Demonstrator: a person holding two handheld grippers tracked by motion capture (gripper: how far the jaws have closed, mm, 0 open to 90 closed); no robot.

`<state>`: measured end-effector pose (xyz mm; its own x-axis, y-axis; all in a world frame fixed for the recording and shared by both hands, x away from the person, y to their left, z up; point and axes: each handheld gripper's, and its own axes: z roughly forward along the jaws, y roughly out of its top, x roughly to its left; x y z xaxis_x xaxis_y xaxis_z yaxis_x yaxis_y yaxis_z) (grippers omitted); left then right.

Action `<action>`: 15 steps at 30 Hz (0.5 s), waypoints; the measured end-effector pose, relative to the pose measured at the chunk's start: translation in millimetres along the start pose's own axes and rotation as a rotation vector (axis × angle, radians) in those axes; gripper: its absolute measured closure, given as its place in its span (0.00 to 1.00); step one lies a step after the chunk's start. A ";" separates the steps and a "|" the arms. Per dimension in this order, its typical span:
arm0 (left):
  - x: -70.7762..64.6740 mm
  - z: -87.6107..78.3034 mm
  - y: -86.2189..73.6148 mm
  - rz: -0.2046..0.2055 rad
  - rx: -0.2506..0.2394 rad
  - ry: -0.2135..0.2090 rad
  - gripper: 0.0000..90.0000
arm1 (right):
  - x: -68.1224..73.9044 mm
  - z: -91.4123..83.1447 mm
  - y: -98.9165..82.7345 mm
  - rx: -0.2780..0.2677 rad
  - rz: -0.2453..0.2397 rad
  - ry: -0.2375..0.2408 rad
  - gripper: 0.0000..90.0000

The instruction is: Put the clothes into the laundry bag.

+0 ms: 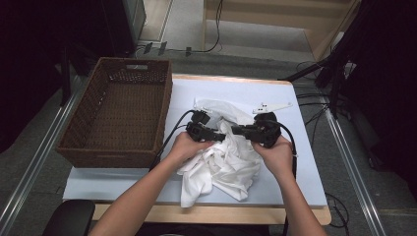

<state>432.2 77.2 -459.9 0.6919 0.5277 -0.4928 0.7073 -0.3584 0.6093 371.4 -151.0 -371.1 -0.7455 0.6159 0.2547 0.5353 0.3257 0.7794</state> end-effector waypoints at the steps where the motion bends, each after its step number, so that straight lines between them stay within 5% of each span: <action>1: -1.4 -0.6 0.0 0.012 0.004 0.001 0.80 | 0.2 0.3 0.4 -0.003 -0.002 0.000 1.00; 4: -12.8 -7.2 -0.1 0.075 0.016 0.022 0.91 | 0.9 0.3 1.6 -0.007 -0.007 0.001 1.00; 8: -23.4 -27.5 -0.9 0.087 -0.015 -0.008 0.93 | 4.1 -0.1 4.3 -0.010 -0.014 0.009 1.00; 15: -47.7 -59.7 5.2 0.127 -0.094 0.001 0.93 | 21.5 -2.1 13.5 -0.028 -0.070 0.039 1.00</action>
<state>394.3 96.2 -396.1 0.7748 0.4835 -0.4073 0.5974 -0.3490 0.7221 361.8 -134.9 -353.9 -0.7957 0.5639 0.2210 0.4709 0.3465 0.8113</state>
